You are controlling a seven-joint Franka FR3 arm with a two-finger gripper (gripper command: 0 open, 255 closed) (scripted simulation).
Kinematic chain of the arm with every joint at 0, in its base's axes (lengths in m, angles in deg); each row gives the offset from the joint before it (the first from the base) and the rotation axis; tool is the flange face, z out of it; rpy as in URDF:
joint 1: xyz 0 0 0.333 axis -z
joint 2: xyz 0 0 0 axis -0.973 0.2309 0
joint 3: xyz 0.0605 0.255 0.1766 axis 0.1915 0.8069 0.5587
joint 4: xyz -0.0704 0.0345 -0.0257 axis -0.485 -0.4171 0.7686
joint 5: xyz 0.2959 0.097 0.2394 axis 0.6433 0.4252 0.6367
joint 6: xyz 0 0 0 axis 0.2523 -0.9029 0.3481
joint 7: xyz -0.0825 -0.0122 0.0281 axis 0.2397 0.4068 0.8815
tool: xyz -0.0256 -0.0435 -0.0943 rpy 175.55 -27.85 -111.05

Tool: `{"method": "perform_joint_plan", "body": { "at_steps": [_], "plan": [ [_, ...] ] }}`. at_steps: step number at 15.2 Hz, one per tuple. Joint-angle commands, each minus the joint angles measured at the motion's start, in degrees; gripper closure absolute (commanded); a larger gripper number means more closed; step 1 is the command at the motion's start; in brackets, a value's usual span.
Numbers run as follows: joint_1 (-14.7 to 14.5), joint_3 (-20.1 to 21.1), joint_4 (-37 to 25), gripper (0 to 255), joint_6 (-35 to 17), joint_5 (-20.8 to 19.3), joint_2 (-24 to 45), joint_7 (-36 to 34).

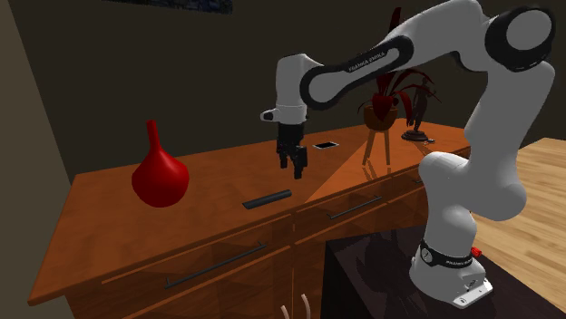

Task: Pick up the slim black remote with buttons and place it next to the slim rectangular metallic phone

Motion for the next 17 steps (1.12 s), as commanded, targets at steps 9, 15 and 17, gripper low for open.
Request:
{"method": "perform_joint_plan", "body": {
  "at_steps": [9, 15, 17],
  "plan": [
    [2.19, -8.56, -12.71, 0, -5.80, 15.72, 25.04, 20.92],
    [4.35, -7.75, -14.33, 0, -8.41, 20.37, 31.31, 25.24],
    [4.51, -7.47, -13.68, 0, -9.74, 21.10, 32.18, 25.73]
  ]
}}
